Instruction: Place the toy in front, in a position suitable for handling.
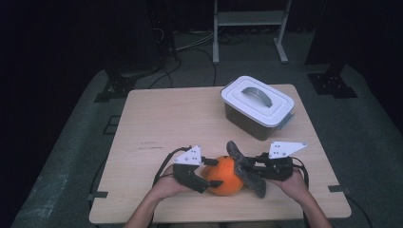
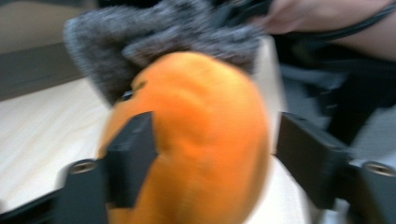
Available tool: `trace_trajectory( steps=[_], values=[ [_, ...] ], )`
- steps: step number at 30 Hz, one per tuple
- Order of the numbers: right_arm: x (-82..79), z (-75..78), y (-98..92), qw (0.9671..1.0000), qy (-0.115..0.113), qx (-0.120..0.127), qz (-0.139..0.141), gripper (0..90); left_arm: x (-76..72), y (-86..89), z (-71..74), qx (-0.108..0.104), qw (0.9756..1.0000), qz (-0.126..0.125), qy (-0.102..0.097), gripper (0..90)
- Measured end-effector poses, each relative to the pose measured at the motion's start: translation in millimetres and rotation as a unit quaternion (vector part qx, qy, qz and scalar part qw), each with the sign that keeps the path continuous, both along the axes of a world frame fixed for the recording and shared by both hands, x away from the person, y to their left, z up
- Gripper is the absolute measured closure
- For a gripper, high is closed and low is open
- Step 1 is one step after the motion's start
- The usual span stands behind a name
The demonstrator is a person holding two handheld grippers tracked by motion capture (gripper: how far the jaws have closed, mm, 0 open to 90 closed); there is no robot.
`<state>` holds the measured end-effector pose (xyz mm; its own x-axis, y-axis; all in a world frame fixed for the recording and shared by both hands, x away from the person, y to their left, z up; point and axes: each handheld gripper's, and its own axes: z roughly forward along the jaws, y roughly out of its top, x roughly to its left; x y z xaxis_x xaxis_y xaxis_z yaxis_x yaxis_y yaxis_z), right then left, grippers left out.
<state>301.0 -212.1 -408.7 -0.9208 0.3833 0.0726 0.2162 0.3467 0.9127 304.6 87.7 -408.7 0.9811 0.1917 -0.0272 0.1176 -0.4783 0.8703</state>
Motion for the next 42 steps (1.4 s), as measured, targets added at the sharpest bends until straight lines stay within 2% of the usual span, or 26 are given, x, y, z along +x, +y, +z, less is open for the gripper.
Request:
trace_trajectory(
  steps=[1, 2, 3, 5, 6, 8, 9, 11, 13, 15, 18, 21, 22, 24, 26, 27, 29, 32, 33, 34, 36, 37, 40, 42],
  values=[
    [-0.1, 0.4, 0.7, 1.0, -0.002, -0.001, 0.003, 74.3, 0.4, -1.6, -1.5, 0.008, 1.0, 0.005, -0.001, 21.3],
    [-0.5, 0.7, 1.4, 1.0, -0.002, -0.002, 0.003, 74.3, 1.2, -2.6, -4.2, 0.007, 1.0, 0.004, 0.004, 20.1],
    [-1.0, 1.2, 2.4, 1.0, -0.004, -0.004, 0.004, 74.3, 1.3, -2.6, -5.4, 0.004, 1.0, 0.004, 0.004, 22.2],
    [-2.2, 3.1, 2.8, 1.0, -0.004, -0.006, 0.002, 74.4, 0.8, -1.3, -5.4, 0.003, 1.0, 0.007, -0.002, 32.4],
    [-3.2, 5.2, 2.7, 1.0, -0.007, -0.003, 0.002, 74.6, 0.6, -0.1, -4.3, 0.004, 0.9999, 0.01, -0.007, 42.6],
    [-6.3, 11.6, 3.6, 0.9998, -0.015, 0.008, 0.003, 74.7, 0.5, 1.6, -2.2, -0.005, 0.9998, 0.015, -0.01, 46.0],
    [-8.4, 16.1, 5.0, 0.9995, -0.019, 0.022, 0.009, 74.8, 0.3, 1.4, -1.5, -0.008, 0.9998, 0.015, -0.01, 48.4],
    [-12.0, 21.5, 10.4, 0.9993, -0.031, 0.018, 0.012, 74.7, -1.2, 0.5, 1.3, -0.007, 0.9997, 0.017, -0.017, 50.3],
    [-12.5, 20.7, 13.8, 0.9992, -0.034, 0.014, 0.013, 74.7, -2.6, 2.1, 4.2, -0.005, 0.9995, 0.02, -0.025, 52.3],
    [-9.5, 16.4, 12.0, 0.9995, -0.027, 0.014, 0.011, 74.7, -2.2, 5.0, 5.9, -0.01, 0.9993, 0.026, -0.025, 53.0],
    [-4.8, 8.1, 7.6, 0.9999, -0.017, -0.003, 0.0, 74.7, -0.6, 8.6, 7.8, -0.017, 0.9989, 0.035, -0.025, 53.1],
    [-3.9, 6.7, 6.6, 0.9997, -0.016, -0.014, -0.007, 74.7, 0.0, 9.5, 8.3, -0.017, 0.9988, 0.037, -0.025, 53.1],
    [-4.8, 8.2, 6.8, 0.9998, -0.016, -0.011, -0.008, 74.7, -0.2, 9.7, 9.2, -0.016, 0.9987, 0.04, -0.027, 53.1],
    [-8.1, 14.9, 8.6, 0.9996, -0.022, 0.016, 0.0, 74.7, 0.2, 10.2, 10.1, -0.018, 0.9988, 0.039, -0.025, 53.0],
    [-10.7, 19.4, 12.3, 0.9993, -0.029, 0.021, 0.006, 74.7, 0.6, 11.2, 10.4, -0.027, 0.9987, 0.038, -0.021, 53.0],
    [-11.3, 19.3, 15.3, 0.9994, -0.032, 0.012, 0.009, 74.7, 0.6, 11.5, 10.5, -0.027, 0.9987, 0.037, -0.02, 52.7],
    [-9.2, 12.5, 17.6, 0.9996, -0.024, -0.005, 0.011, 74.6, 0.7, 11.7, 9.9, -0.025, 0.9988, 0.036, -0.02, 51.0],
    [-4.6, 2.2, 15.7, 0.9996, -0.002, -0.02, 0.018, 74.6, 5.3, 11.6, 9.5, -0.027, 0.9991, 0.033, 0.009, 41.4],
    [-3.8, 0.5, 13.6, 0.9995, 0.002, -0.026, 0.016, 74.5, 6.5, 11.1, 8.9, -0.015, 0.999, 0.041, 0.006, 35.3],
    [-2.9, -0.3, 11.1, 0.9996, 0.005, -0.026, 0.013, 74.4, 7.5, 11.4, 6.9, -0.01, 0.999, 0.043, 0.005, 33.1],
    [-1.3, -1.3, 7.5, 0.9995, 0.011, -0.028, 0.009, 74.3, 9.3, 11.5, 1.6, -0.014, 0.999, 0.035, 0.023, 33.0],
    [-0.9, -1.7, 5.9, 0.9995, 0.014, -0.029, 0.004, 74.2, 9.1, 10.9, 0.2, -0.014, 0.9992, 0.031, 0.023, 33.5],
    [0.5, -2.8, 4.4, 0.9993, 0.015, -0.035, 0.002, 74.2, 6.6, 9.4, 0.6, -0.008, 0.9994, -0.001, 0.035, 35.6],
    [1.3, -4.3, 3.4, 0.999, 0.02, -0.04, 0.001, 74.2, 6.7, 10.5, 1.1, -0.012, 0.9983, -0.025, 0.05, 35.1]
  ],
)
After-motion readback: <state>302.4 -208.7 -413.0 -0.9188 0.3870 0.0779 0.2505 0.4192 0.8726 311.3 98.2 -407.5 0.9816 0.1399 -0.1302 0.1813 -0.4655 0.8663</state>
